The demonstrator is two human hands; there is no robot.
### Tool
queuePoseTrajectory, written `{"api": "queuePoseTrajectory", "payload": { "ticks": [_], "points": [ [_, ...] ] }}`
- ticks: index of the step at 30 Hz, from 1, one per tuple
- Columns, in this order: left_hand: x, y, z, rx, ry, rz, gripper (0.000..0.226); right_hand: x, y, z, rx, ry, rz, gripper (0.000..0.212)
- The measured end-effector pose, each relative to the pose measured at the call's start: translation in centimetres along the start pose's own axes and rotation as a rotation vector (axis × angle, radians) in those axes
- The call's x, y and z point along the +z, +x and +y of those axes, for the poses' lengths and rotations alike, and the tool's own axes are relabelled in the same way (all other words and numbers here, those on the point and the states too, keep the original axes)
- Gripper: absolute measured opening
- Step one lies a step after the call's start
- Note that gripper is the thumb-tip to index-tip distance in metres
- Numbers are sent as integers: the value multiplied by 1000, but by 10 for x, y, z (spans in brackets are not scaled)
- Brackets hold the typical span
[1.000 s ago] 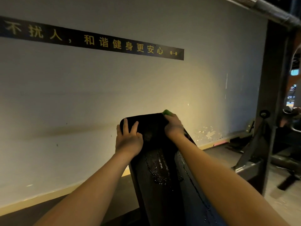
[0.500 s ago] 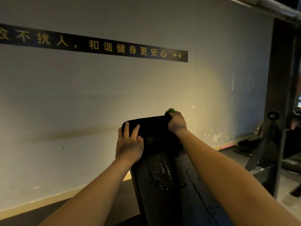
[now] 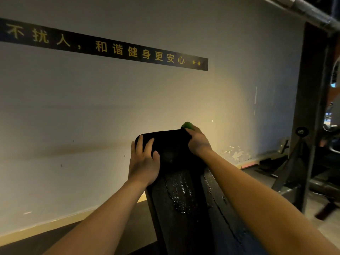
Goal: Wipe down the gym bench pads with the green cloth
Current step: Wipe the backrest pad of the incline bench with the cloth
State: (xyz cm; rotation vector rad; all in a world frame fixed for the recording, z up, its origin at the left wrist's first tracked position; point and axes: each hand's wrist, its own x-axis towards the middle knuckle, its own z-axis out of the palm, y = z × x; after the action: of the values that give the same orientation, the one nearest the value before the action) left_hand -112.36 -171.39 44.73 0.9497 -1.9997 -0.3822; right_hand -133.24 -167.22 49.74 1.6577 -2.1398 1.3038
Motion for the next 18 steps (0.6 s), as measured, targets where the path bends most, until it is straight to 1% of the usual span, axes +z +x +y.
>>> {"api": "queuePoseTrajectory", "payload": {
  "ticks": [3,6,8,11,13,15,18],
  "points": [
    [0,0,0,-1,-22,9,50,4,-4,-1,103,48,71,49],
    [0,-1,-1,7,-18,13,50,19,-17,-31,87,-5,99,56],
    [0,-1,-1,14,-11,20,49,33,-29,-52,9,25,56,61],
    [0,0,-2,14,-26,24,50,43,-46,-72,-185,69,-75,67],
    [-1,0,-3,10,-34,24,50,36,-47,-64,-211,75,-125,67],
    [-1,0,-4,16,-32,17,50,23,-44,-43,-117,97,-93,63],
    [-1,1,-4,24,-37,13,51,2,-43,-8,46,15,73,61]
  ]
}}
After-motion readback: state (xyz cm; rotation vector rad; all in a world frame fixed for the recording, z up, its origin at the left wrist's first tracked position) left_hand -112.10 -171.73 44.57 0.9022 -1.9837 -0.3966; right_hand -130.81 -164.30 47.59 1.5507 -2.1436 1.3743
